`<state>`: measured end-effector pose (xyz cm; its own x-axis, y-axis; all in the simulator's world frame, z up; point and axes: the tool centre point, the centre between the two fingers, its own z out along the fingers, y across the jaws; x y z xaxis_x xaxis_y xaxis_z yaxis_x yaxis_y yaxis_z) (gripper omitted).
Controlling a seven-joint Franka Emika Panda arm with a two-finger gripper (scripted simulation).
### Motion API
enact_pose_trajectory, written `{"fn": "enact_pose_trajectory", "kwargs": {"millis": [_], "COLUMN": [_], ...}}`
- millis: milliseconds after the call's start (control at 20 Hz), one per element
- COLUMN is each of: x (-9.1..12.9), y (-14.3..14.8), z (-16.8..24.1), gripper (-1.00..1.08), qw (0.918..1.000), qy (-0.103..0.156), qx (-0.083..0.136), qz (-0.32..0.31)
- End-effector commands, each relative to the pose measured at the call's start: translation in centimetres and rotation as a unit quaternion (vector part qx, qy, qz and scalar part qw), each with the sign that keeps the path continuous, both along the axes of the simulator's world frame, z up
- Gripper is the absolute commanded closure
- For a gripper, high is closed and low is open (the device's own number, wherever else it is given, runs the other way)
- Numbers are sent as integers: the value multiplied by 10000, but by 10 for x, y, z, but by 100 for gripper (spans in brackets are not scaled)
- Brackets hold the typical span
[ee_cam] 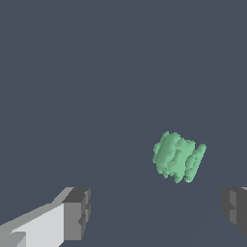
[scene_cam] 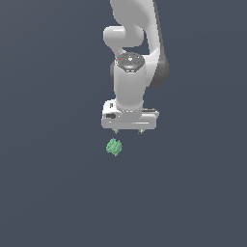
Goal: Pick up the object and move it to a goal position.
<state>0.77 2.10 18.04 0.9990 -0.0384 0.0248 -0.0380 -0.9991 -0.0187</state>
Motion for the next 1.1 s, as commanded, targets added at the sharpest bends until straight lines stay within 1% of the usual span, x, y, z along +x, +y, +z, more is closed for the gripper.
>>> {"fn": "enact_pose_trajectory", "kwargs": {"millis": [0, 250, 450, 600, 850, 1050], "x": [0, -2, -5, -7, -9, -10], "y": [-6, -27, -45, -56, -66, -67], "z": [-9, -36, -59, -72, -85, -86], "gripper": [-92, -92, -92, -92, -92, -92], "qw": [9998, 9967, 9907, 9862, 9809, 9806], "qy": [20, 68, 106, 124, 140, 146], "qx": [3, 0, -19, -37, -58, -61], "qz": [-196, -810, -1354, -1652, -1937, -1954]}}
